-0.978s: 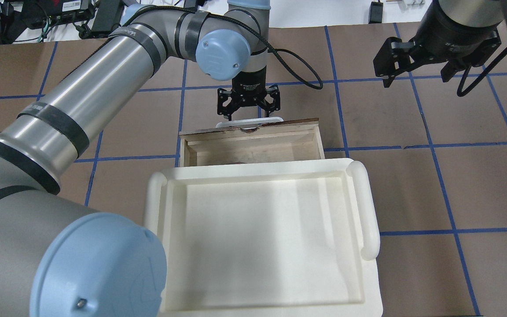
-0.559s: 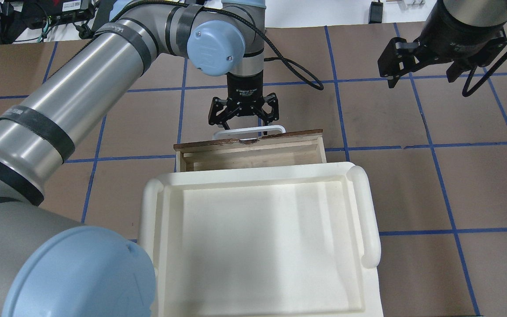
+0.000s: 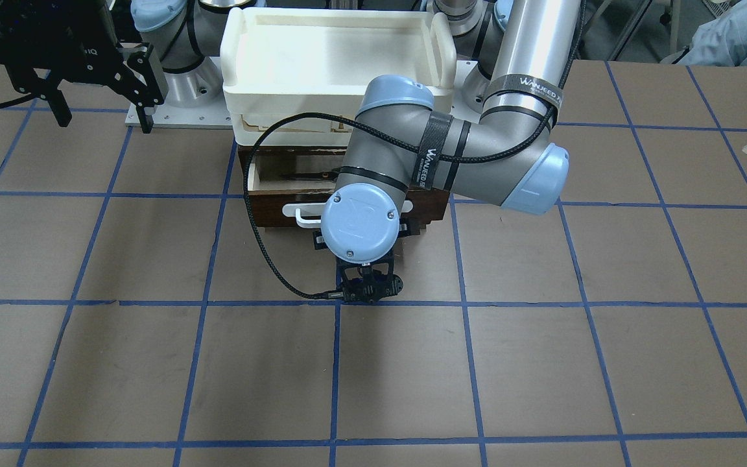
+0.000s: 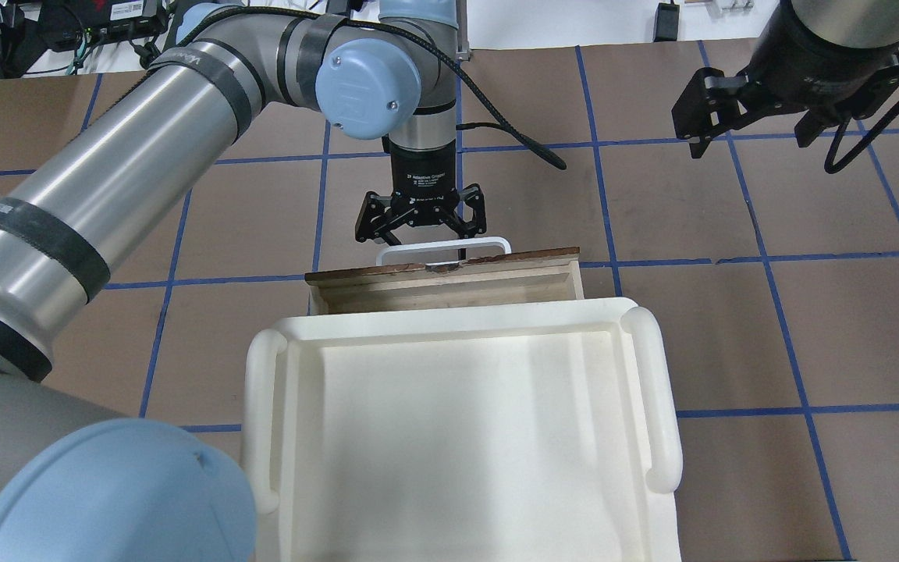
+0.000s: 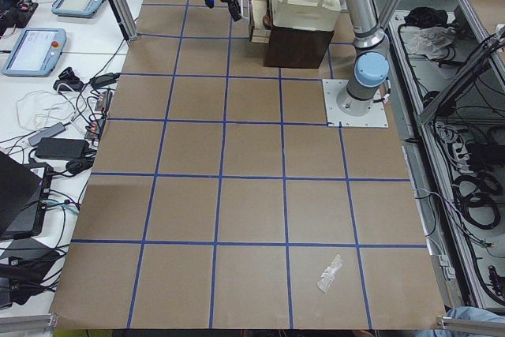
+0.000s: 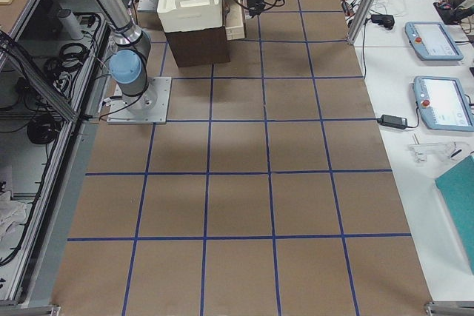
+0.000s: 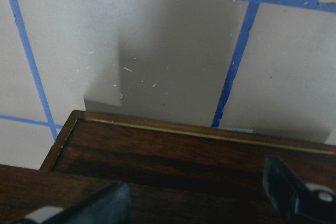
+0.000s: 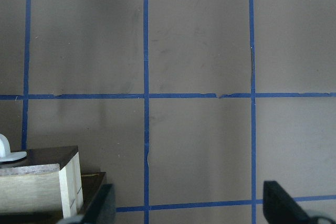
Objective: Put scissors in drawer and close it
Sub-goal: 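Push the drawer front closed with the left gripper, away from the robot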
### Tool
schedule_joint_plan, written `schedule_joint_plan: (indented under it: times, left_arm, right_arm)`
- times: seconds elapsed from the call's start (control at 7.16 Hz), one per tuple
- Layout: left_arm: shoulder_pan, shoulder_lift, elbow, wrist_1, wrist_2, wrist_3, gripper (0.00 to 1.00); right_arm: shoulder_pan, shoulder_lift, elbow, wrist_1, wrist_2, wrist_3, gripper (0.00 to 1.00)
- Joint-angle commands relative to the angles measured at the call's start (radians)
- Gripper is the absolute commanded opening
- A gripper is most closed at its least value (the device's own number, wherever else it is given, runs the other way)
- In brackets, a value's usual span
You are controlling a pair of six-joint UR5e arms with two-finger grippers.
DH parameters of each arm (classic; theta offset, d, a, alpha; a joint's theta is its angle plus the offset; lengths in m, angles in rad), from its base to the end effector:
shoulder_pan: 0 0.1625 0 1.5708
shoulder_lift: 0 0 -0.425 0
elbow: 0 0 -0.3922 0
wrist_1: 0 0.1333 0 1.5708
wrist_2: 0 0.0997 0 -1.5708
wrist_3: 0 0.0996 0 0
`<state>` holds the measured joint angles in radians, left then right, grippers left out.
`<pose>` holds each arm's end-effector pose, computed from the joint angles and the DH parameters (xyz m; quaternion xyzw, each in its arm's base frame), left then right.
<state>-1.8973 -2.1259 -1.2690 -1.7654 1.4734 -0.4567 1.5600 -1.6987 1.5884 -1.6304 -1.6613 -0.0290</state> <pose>-0.3441 -0.5704 0.2929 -0.0741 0.9711 0.2231 0.0408 0.1194 -0.4520 0.5463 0.0052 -0.9954 0.0838 0.0468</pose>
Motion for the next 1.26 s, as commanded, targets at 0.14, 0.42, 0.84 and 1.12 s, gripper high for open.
schedule_joint_plan:
  times: [0.14, 0.42, 0.84, 1.12]
  left_arm:
    - [0.0, -0.015, -0.007, 0.124, 0.001, -0.007, 1.0]
    - [-0.008, -0.005, -0.01, 0.115, -0.005, -0.01, 1.0]
    - [-0.02, 0.059, -0.07, -0.014, -0.019, 0.0, 1.0]
    - [-0.022, 0.083, -0.137, -0.012, -0.021, -0.008, 1.0]
  right_arm:
    - [0.002, -0.005, -0.008, 0.017, 0.009, 0.0, 1.0]
    - [0.005, -0.112, -0.005, 0.041, -0.035, -0.024, 1.0]
    - [0.009, -0.151, 0.001, 0.209, 0.08, -0.031, 1.0]
    - [-0.001, -0.124, -0.008, 0.195, 0.084, -0.037, 1.0]
